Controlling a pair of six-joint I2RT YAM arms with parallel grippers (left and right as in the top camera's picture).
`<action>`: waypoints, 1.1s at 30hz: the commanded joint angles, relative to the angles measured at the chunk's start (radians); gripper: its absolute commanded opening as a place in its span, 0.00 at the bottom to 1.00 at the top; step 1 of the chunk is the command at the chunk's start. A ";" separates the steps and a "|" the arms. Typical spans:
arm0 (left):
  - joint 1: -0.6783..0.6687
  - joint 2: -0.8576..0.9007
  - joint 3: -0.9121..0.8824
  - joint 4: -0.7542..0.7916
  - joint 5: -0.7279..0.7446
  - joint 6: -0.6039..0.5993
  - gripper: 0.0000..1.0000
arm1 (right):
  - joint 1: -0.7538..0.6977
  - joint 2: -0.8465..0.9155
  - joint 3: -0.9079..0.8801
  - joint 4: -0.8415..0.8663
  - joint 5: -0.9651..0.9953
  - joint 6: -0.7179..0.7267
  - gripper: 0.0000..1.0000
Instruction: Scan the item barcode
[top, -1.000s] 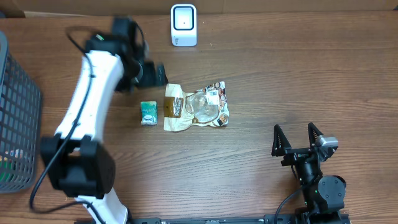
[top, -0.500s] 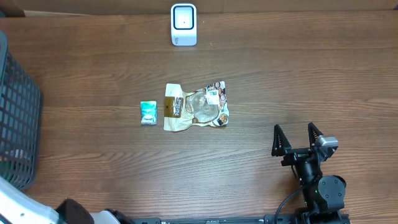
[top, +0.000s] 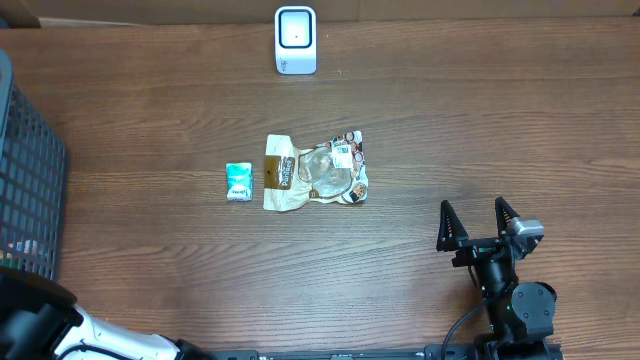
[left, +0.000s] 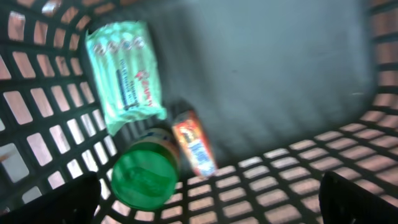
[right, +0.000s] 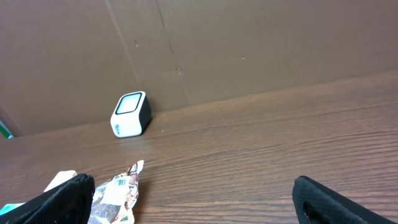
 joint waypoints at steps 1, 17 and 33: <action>0.016 0.038 0.000 -0.005 -0.084 -0.028 0.96 | -0.006 -0.007 -0.010 0.006 -0.002 -0.001 1.00; 0.051 0.055 -0.378 0.331 -0.231 0.079 0.89 | -0.006 -0.007 -0.010 0.006 -0.002 -0.001 1.00; 0.056 0.056 -0.728 0.753 -0.262 0.130 0.16 | -0.006 -0.007 -0.010 0.006 -0.002 -0.001 1.00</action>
